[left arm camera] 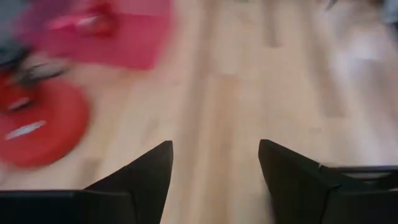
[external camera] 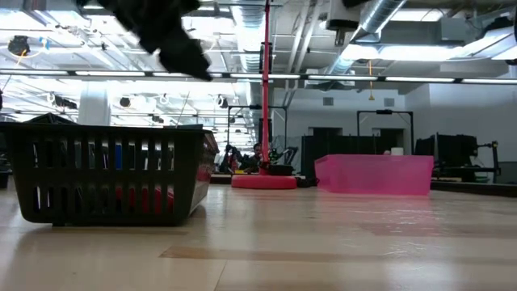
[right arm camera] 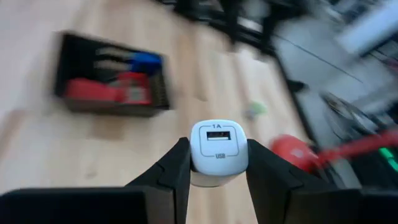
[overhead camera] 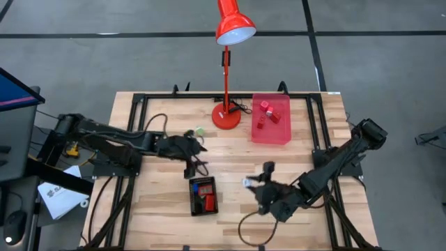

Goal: Pick & Place Office items

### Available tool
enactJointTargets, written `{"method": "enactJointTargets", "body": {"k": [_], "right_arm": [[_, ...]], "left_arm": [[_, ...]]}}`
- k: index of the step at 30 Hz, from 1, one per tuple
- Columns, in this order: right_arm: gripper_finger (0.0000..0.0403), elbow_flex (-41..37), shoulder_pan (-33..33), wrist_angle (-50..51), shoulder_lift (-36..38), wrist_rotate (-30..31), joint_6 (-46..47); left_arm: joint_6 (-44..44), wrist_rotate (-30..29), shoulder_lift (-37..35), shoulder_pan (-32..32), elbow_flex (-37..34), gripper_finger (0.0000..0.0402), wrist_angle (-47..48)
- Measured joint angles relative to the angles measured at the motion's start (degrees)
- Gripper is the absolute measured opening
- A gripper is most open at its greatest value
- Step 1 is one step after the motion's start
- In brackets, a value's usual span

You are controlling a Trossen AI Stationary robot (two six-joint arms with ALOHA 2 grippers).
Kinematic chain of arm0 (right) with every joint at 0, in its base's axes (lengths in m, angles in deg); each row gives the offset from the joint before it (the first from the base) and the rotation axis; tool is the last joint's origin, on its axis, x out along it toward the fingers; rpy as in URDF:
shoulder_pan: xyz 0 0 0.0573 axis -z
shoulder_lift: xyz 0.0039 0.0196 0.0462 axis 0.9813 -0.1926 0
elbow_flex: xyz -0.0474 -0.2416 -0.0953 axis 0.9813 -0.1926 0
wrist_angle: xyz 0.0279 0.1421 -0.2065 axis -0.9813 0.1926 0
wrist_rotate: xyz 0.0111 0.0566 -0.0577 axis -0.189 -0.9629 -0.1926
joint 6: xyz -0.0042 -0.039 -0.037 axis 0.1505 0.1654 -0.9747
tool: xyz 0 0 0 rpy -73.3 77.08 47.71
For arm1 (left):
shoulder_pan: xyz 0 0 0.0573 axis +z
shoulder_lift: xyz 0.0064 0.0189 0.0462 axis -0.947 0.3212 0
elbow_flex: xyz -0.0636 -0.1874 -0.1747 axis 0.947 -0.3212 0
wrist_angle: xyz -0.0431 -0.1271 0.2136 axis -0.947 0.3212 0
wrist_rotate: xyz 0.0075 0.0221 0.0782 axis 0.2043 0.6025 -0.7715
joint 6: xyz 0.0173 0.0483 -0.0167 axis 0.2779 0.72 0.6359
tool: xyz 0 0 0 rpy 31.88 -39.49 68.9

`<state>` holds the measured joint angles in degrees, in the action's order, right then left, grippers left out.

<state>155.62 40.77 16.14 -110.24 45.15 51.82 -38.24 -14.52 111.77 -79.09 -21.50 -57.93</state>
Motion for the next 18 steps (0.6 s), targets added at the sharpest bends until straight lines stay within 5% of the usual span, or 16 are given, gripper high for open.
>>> {"method": "enactJointTargets", "body": {"k": [7,13,18], "right_arm": [[0.0114,0.0,9.7,16.5,6.3,5.4,18.3],[0.0114,-0.4,23.2,31.0,9.4,2.7,32.2],[0.0114,-0.4,35.6,35.7,9.2,-4.8,34.5]], "left_arm": [[-4.3,-16.9,-9.6,0.3,-12.9,0.023,-12.9],[-2.9,-17.0,-16.0,-0.7,-14.9,0.0229,-16.5],[0.2,-15.8,-20.3,-3.1,-14.9,0.0229,-16.8]]}}
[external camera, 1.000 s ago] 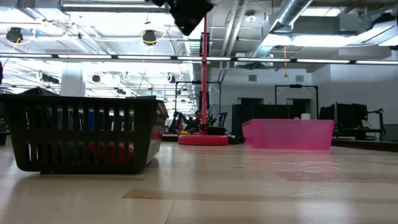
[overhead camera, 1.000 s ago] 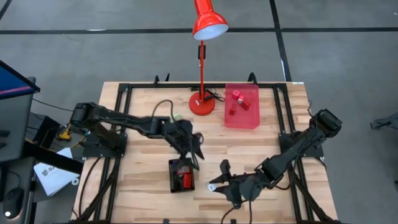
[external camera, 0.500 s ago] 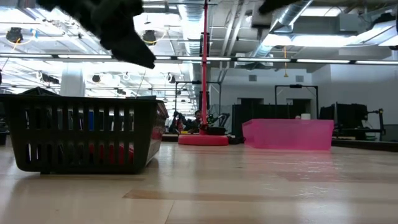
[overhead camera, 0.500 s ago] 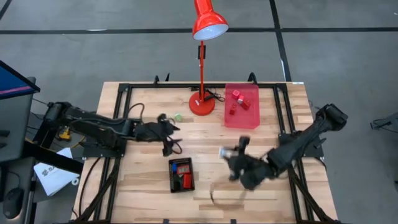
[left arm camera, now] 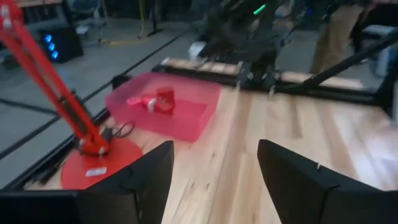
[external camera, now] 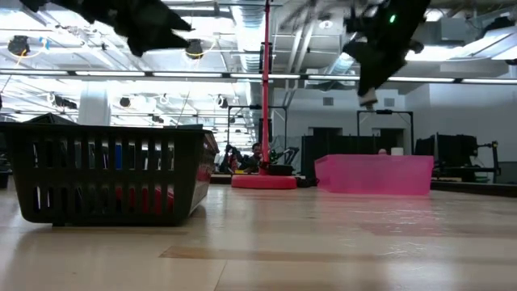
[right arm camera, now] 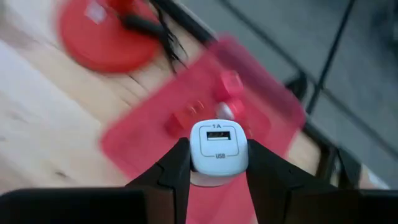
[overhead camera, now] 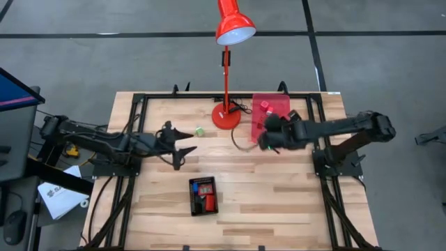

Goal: Pick & Place Office items

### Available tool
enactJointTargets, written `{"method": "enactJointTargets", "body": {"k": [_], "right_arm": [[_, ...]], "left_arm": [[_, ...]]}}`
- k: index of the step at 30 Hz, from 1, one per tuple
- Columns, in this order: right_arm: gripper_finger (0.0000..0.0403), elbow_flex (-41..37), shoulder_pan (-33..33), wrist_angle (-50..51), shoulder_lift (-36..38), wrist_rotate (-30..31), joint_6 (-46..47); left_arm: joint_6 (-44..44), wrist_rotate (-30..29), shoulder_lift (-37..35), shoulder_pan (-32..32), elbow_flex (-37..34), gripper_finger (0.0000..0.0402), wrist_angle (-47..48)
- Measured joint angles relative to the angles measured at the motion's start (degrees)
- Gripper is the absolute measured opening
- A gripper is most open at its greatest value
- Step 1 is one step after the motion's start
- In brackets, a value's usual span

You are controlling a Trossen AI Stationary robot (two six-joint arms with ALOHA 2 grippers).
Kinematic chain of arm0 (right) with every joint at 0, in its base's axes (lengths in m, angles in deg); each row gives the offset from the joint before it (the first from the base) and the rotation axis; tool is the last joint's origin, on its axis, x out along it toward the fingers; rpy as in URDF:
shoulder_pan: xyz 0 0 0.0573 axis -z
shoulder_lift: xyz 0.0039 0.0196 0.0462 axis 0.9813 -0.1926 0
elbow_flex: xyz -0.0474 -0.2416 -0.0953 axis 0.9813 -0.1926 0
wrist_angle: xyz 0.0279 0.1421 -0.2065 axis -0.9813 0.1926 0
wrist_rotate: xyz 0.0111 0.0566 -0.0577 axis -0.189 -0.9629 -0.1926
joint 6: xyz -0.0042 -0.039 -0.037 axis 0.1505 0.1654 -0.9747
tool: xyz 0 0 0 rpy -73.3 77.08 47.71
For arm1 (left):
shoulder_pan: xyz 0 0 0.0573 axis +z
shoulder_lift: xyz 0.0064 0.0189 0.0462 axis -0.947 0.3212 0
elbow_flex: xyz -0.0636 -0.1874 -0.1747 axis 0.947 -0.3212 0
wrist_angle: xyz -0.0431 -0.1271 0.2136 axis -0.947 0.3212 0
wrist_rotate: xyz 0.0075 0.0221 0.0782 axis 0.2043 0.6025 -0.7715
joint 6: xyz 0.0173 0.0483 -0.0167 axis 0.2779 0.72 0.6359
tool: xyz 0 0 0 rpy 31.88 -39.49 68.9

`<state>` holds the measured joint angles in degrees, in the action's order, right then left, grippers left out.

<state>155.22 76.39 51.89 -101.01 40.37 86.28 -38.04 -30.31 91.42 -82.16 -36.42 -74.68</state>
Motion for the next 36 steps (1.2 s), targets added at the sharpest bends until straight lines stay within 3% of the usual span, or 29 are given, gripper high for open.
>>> {"method": "enactJointTargets", "body": {"k": [8,16,24,36], "right_arm": [[0.0114,-0.1,15.5,-5.3,-2.2,-10.4,-4.4],[0.0114,-8.9,22.7,-17.5,-1.5,-22.5,-12.0],[0.0114,-17.8,25.9,-24.1,-1.0,-23.0,-16.5],[0.0124,-19.7,27.1,-25.4,-1.0,-23.2,-17.2]], "left_arm": [[2.6,0.4,-2.8,-4.3,0.0,0.0217,1.6],[2.7,0.3,-2.9,-5.4,0.0,0.0213,3.2],[1.4,0.3,-2.9,-5.8,0.0,0.0213,3.9],[1.0,0.3,-2.9,-5.8,0.0,0.0213,3.9]]}}
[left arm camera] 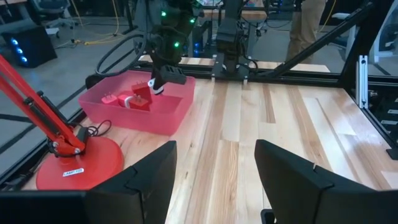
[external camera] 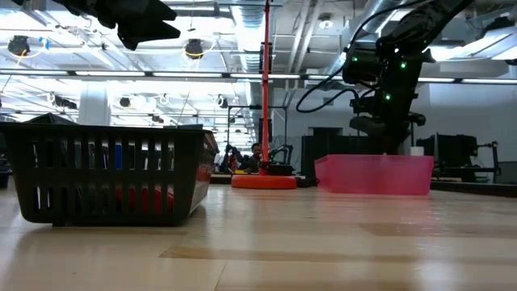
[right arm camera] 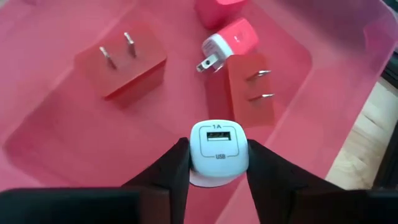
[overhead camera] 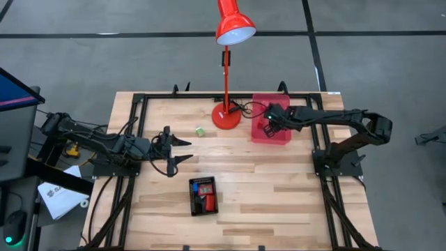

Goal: Pick & Place Office items

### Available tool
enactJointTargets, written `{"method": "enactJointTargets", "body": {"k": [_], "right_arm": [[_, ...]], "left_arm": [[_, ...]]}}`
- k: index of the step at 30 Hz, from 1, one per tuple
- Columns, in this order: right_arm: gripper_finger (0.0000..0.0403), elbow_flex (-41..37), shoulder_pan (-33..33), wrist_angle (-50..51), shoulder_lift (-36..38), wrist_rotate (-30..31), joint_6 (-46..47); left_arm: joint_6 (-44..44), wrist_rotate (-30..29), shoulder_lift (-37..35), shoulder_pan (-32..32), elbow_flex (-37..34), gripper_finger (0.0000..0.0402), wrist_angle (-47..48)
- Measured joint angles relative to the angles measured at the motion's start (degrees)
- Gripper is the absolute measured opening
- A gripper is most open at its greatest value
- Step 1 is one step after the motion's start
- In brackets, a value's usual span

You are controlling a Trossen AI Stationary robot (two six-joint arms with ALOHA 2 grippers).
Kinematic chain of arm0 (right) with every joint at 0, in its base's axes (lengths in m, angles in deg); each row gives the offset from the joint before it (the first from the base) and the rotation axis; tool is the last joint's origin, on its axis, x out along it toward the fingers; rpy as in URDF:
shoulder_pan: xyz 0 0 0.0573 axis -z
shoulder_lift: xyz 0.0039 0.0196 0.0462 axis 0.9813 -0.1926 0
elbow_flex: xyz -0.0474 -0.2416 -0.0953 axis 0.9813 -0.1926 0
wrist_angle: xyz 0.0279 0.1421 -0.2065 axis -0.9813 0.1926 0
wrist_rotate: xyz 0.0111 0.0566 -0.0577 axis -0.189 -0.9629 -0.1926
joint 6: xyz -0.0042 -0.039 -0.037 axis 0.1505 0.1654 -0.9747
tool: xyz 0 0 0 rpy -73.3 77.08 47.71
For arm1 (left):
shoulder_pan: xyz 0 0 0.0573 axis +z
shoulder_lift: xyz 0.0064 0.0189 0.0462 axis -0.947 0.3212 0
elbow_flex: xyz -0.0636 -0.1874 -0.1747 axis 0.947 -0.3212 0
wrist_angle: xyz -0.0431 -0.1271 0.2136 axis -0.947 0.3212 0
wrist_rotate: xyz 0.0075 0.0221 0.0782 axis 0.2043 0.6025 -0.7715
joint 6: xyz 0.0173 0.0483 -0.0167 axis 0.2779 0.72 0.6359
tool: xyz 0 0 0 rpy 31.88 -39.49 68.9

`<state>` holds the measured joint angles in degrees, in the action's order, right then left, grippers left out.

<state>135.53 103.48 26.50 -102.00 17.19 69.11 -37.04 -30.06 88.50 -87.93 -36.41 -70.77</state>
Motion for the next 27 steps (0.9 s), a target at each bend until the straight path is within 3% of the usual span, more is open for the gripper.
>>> {"method": "enactJointTargets", "body": {"k": [5,8,16,27], "right_arm": [[0.0199,0.0,-0.1,0.0,0.0,0.0,0.6],[0.0218,0.0,0.0,0.0,0.0,0.0,0.6],[0.0193,0.0,-2.3,-7.4,0.0,-1.5,-1.5],[0.0158,0.0,-19.5,-26.1,-0.1,-2.9,-4.3]], "left_arm": [[0.0,0.0,0.0,0.0,0.0,0.0213,0.0],[0.0,0.0,0.0,0.0,0.0,0.0213,0.1],[0.0,0.0,0.0,0.0,0.0,0.0213,1.1],[-2.4,-1.6,0.4,0.0,0.0,0.0213,7.2]]}}
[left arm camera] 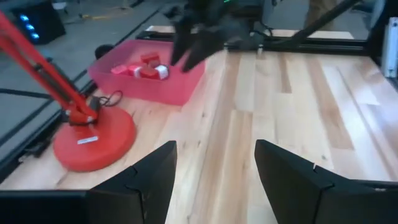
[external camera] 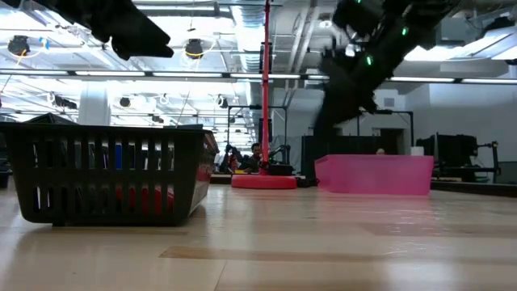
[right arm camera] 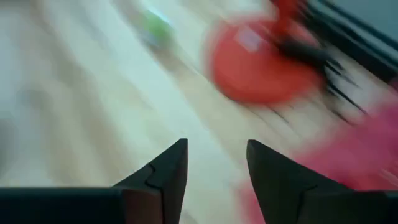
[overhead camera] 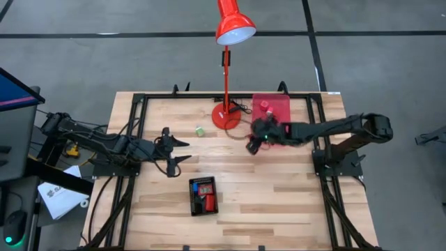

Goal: Pick & Place Office items

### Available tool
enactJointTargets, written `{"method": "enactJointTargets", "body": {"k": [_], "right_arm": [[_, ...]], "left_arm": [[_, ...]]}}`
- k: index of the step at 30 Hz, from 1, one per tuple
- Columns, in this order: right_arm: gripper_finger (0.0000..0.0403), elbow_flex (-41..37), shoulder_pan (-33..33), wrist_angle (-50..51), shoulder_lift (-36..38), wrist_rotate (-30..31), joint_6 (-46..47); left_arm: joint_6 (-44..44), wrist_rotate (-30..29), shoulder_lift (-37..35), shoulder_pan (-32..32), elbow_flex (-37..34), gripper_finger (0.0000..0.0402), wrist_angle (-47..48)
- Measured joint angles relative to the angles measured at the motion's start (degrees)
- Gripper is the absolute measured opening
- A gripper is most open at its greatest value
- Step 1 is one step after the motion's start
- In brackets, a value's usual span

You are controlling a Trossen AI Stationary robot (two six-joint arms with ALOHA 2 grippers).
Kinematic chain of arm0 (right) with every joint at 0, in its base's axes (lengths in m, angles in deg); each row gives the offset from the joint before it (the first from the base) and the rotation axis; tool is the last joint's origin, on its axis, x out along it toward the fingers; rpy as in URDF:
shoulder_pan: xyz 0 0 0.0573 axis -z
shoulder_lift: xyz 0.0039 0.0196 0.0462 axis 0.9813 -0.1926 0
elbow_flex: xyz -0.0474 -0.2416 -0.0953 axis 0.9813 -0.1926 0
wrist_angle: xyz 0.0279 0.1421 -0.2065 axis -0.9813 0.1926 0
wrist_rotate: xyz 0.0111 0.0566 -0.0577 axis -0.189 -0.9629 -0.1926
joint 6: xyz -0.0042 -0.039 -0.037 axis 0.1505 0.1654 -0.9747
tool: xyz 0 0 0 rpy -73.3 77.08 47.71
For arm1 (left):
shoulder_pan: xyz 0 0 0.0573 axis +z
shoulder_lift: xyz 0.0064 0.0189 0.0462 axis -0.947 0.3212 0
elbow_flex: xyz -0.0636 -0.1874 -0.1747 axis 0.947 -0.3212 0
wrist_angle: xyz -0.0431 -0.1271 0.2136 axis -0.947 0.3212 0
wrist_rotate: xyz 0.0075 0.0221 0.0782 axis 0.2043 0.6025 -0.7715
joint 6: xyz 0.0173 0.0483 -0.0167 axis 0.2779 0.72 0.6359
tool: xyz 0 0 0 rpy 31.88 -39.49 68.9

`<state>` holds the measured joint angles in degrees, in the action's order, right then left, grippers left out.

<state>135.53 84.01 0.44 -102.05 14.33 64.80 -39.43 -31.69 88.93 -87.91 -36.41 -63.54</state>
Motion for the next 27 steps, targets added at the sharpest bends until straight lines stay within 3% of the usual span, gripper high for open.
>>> {"method": "enactJointTargets", "body": {"k": [6,17,23,27], "right_arm": [[0.0162,0.9,-4.9,-19.7,-0.8,-0.4,0.7],[0.0228,7.8,-5.5,-17.7,-9.7,-1.8,1.7],[0.0223,10.3,-8.0,-17.7,-8.8,-0.2,-0.1],[0.0216,10.2,-10.1,-16.3,-4.9,0.7,-0.1]], "left_arm": [[-0.2,-6.1,0.0,0.0,0.0,0.0213,-0.6],[0.4,-9.6,0.0,0.4,0.0,0.0213,-1.1],[-12.5,-14.3,1.6,4.9,0.1,0.0213,2.0],[-22.1,-12.0,5.8,11.3,0.0,0.0213,6.3]]}}
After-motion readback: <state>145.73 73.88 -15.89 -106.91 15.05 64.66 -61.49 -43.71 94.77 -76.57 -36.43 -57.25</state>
